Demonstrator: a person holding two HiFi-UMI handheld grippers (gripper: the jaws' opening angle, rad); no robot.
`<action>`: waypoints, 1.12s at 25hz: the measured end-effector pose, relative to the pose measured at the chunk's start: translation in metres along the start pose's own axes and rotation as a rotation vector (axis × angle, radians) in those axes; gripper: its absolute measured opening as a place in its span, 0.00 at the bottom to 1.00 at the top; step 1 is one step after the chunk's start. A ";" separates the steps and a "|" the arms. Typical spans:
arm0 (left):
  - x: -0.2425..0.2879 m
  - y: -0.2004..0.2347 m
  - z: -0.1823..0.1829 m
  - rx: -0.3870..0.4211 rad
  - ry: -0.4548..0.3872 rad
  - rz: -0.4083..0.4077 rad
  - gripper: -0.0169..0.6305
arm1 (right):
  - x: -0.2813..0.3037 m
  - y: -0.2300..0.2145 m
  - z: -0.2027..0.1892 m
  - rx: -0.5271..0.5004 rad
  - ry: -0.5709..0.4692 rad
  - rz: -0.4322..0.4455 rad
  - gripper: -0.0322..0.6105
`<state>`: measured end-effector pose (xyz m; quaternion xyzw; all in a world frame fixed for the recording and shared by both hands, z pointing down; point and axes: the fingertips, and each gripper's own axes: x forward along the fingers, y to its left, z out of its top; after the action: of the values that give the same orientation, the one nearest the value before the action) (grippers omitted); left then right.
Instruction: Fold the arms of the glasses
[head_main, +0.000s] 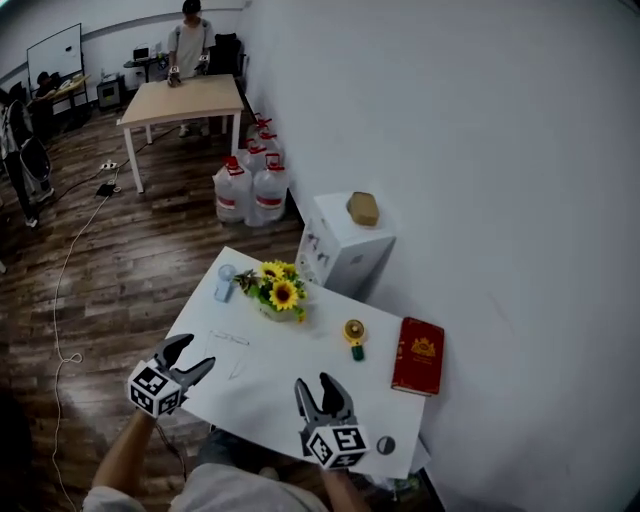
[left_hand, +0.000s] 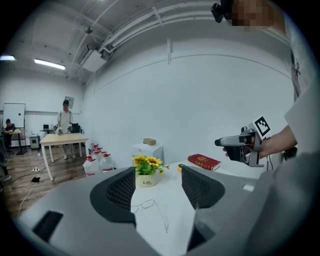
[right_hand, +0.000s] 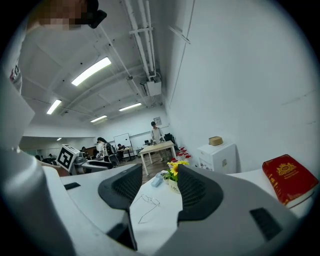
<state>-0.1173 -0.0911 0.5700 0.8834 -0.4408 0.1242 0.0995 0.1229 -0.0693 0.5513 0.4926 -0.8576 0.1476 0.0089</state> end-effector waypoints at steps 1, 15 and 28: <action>0.015 0.013 -0.001 0.005 0.009 -0.022 0.47 | 0.011 -0.005 0.003 0.004 0.001 -0.023 0.37; 0.133 0.104 -0.029 0.080 0.255 -0.488 0.47 | 0.110 -0.011 0.001 0.059 0.047 -0.255 0.36; 0.170 0.111 -0.095 0.078 0.568 -0.889 0.36 | 0.148 -0.009 -0.027 0.125 0.116 -0.333 0.34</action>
<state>-0.1205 -0.2577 0.7194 0.9197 0.0256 0.3206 0.2250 0.0508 -0.1906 0.6035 0.6180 -0.7514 0.2252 0.0522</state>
